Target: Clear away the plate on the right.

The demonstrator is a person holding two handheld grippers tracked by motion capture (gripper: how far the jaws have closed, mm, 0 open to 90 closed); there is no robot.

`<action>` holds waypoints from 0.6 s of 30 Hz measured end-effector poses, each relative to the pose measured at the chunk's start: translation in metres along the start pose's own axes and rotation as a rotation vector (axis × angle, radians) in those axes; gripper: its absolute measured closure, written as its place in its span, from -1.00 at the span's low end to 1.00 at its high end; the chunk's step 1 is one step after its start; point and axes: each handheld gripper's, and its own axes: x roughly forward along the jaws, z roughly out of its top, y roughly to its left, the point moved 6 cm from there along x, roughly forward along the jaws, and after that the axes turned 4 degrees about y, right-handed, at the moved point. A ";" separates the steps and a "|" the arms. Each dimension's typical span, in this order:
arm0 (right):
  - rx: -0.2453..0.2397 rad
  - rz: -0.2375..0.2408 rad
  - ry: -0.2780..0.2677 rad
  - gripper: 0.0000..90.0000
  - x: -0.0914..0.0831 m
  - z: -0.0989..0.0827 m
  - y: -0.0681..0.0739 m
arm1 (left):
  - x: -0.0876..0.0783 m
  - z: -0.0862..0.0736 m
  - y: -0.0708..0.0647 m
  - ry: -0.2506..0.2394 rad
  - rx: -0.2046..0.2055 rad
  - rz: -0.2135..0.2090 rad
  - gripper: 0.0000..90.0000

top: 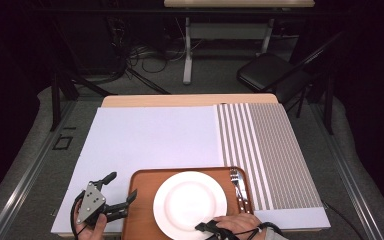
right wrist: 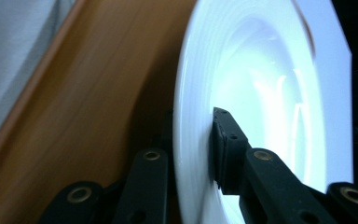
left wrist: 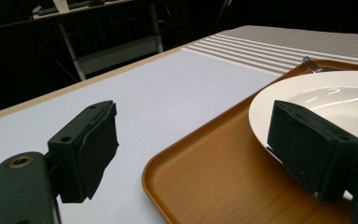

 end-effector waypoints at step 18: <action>0.273 0.128 -0.138 0.13 -0.026 -0.001 -0.004 | 0.001 -0.001 0.000 0.005 -0.002 -0.002 -0.65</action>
